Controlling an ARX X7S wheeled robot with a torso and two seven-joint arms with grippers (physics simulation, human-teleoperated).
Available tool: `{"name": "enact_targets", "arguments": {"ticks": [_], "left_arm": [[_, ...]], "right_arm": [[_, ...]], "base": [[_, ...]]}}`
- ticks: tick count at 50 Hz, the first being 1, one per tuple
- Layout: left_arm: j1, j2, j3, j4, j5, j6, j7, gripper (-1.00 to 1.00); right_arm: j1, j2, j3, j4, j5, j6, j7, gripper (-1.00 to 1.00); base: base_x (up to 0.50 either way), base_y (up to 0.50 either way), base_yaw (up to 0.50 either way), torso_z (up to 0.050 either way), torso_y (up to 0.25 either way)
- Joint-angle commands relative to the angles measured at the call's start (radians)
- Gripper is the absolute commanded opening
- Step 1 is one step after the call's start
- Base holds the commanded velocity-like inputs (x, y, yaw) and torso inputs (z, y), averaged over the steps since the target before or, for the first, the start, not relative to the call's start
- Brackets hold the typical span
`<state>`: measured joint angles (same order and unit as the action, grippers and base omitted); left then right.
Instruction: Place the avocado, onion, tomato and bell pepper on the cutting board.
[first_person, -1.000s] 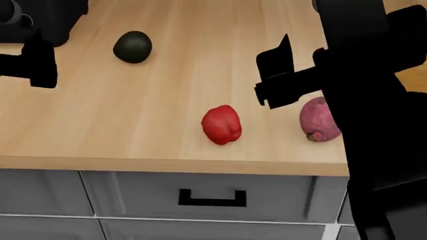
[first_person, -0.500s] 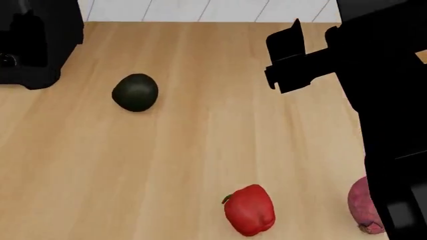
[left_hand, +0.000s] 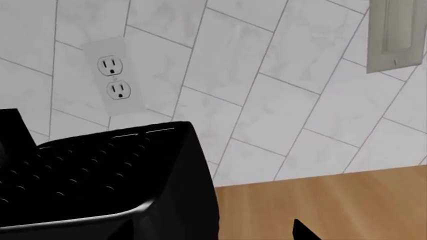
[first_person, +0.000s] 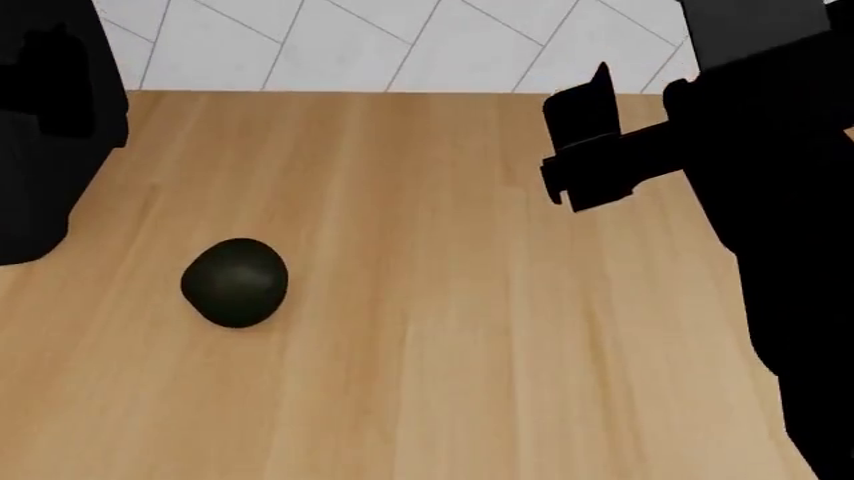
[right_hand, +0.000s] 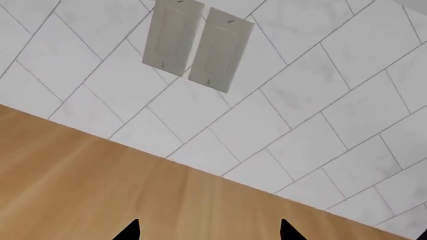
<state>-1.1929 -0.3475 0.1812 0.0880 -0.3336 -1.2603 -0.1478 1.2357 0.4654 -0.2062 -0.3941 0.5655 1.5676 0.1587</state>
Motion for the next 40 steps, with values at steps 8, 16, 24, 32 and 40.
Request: {"name": "enact_targets", "arguments": {"ticks": [8,16,24,32,40], "left_arm": [[-0.004,0.044,-0.103,0.026,-0.04,-0.086,0.032,1.0],[-0.01,0.041,-0.097,0.046,-0.059,-0.111,0.042,1.0],[-0.022,0.052,-0.128,0.023,-0.075,-0.12,0.048,1.0],[-0.014,0.048,-0.107,0.019,-0.063,-0.103,0.036,1.0],[-0.01,0.039,-0.101,0.057,-0.069,-0.126,0.028,1.0]], "right_arm": [[0.057,0.304,-0.014,-0.052,1.281,-0.049,0.714,1.0],[0.155,0.428,-0.159,-0.073,1.576,-0.155,0.888,1.0],[0.236,0.485,-0.295,-0.072,1.778,-0.249,0.989,1.0],[0.315,0.546,-0.412,-0.112,1.979,-0.32,1.074,1.0],[0.379,0.599,-0.504,-0.207,2.169,-0.401,1.145,1.0]], "base": [[0.0,0.0,0.0,0.0,0.0],[0.0,0.0,0.0,0.0,0.0],[0.0,0.0,0.0,0.0,0.0],[0.0,0.0,0.0,0.0,0.0],[0.0,0.0,0.0,0.0,0.0]]}}
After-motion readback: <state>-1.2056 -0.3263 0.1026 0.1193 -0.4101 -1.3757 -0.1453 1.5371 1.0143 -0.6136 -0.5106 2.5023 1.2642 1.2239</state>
